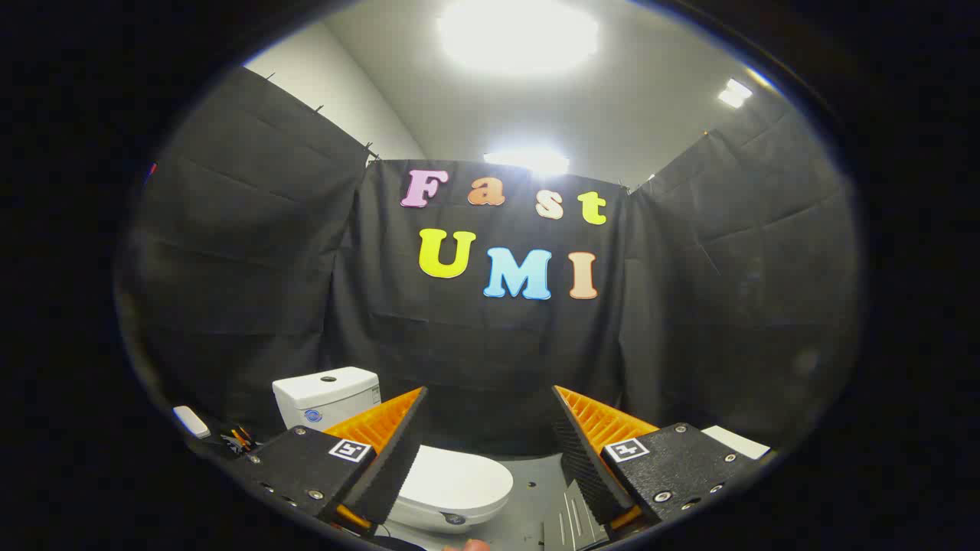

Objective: Open the toilet lid.

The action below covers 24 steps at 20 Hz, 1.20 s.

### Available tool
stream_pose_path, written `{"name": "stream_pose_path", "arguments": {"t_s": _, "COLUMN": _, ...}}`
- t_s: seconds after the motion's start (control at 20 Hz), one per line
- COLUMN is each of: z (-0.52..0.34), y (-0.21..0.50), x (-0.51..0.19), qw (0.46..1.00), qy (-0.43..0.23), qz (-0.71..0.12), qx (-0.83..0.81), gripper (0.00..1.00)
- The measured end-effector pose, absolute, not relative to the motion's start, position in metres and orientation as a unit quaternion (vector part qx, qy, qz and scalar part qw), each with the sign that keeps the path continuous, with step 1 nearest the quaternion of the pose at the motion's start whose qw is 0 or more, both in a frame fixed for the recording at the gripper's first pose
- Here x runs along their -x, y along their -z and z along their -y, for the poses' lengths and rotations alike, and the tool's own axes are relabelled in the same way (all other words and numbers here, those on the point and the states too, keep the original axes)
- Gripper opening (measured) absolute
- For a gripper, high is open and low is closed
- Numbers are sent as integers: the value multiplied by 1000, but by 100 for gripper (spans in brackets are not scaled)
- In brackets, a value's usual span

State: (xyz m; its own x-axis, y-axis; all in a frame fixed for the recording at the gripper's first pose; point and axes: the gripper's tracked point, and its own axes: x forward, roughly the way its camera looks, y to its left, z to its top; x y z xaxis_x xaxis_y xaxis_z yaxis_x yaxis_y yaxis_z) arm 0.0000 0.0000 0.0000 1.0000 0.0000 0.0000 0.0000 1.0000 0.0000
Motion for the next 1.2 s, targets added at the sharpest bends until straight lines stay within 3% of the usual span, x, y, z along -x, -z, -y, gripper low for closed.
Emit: {"name": "stream_pose_path", "arguments": {"t_s": 1.2, "z": 29, "y": 112, "x": -35, "qw": 995, "qy": 11, "qz": -92, "qx": -24, "gripper": 95}}
